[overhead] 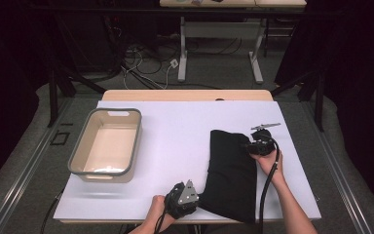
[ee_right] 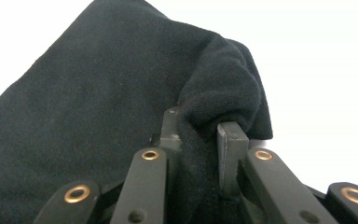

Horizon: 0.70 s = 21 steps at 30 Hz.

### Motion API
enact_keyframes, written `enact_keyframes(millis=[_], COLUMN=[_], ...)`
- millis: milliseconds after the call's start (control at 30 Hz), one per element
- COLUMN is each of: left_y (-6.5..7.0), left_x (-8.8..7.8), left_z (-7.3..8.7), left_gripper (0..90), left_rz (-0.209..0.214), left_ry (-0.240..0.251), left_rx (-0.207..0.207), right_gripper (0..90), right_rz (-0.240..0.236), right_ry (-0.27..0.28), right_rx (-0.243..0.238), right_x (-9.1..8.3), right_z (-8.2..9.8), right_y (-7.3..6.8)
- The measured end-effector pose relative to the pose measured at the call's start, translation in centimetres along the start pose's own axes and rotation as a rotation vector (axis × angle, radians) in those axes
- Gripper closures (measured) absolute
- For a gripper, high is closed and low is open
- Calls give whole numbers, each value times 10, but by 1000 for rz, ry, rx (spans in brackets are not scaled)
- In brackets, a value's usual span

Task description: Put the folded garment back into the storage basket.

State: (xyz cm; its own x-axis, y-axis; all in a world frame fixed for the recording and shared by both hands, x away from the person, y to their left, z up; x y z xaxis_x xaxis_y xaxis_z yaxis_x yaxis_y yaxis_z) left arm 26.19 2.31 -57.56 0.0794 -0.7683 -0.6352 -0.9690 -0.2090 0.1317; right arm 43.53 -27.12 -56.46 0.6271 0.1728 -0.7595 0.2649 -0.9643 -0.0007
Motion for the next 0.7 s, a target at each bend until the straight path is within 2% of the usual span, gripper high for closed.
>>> enact_keyframes(millis=[233,500,567,633,700], left_y=[0,0,1,0,0], left_x=[-16,-39,-41,-40,-40], left_z=[10,29,32,35,33], left_gripper=[831,829,826,817,789], left_rz=[-37,-95,-92,-91,-86], left_ry=[2,-8,-16,-20,-27], left_rx=[-12,-45,-59,-68,-74], right_gripper=[771,771,763,740,675], right_rz=[-14,-38,-55,-49,-40], right_ry=[28,76,61,44,26], right_rx=[-37,-117,-128,-155,-167], right_x=[2,13,17,19,17], right_z=[-4,-18,-20,-20,-20], right_y=[-15,-47,-55,-58,-55])
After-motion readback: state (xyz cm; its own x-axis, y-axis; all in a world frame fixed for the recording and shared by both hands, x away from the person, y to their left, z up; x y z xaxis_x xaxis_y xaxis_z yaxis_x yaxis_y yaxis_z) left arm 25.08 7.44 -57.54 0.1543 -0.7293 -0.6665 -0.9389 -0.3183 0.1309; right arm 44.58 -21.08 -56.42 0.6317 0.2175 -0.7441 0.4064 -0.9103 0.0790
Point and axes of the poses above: each handheld gripper's, and its own axes: x roughly forward along the jaws, z roughly out of its underside, y roughly to its right, the point moved 2 cm from there along x, roughly forward along the jaws, and after that the axes turned 14 degrees about z, right-handed, at the moved point
